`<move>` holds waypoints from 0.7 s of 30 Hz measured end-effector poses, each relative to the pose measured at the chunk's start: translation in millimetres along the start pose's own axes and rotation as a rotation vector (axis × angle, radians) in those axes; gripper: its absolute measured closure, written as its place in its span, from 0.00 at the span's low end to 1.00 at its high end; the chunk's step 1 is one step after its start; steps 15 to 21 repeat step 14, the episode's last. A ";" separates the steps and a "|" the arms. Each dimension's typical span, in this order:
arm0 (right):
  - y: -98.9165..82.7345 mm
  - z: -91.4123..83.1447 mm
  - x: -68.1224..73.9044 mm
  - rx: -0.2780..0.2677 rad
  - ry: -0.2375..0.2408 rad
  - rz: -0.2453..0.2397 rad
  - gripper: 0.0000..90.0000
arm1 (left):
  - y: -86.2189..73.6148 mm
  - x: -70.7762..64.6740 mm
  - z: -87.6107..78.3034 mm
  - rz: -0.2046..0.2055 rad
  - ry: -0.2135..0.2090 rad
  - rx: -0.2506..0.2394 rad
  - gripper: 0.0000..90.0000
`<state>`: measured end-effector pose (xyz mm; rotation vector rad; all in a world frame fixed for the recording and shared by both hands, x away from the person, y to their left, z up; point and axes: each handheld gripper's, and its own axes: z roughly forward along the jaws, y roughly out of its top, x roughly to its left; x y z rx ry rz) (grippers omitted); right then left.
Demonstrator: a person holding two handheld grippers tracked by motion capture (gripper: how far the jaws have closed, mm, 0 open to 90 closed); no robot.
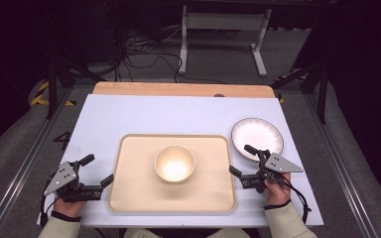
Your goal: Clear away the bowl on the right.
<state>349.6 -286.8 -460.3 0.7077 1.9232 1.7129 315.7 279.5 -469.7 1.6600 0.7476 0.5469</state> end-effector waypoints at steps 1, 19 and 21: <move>-0.1 0.0 0.2 0.000 0.007 -0.004 0.02 | 0.0 -0.1 0.1 0.000 0.000 -0.001 0.01; -2.2 -4.3 0.5 -0.050 -0.012 0.002 0.01 | 0.0 -0.1 0.0 0.001 0.000 -0.001 0.01; -2.2 -4.3 0.5 -0.050 -0.012 0.002 0.01 | 0.0 -0.1 0.0 0.001 0.000 -0.001 0.01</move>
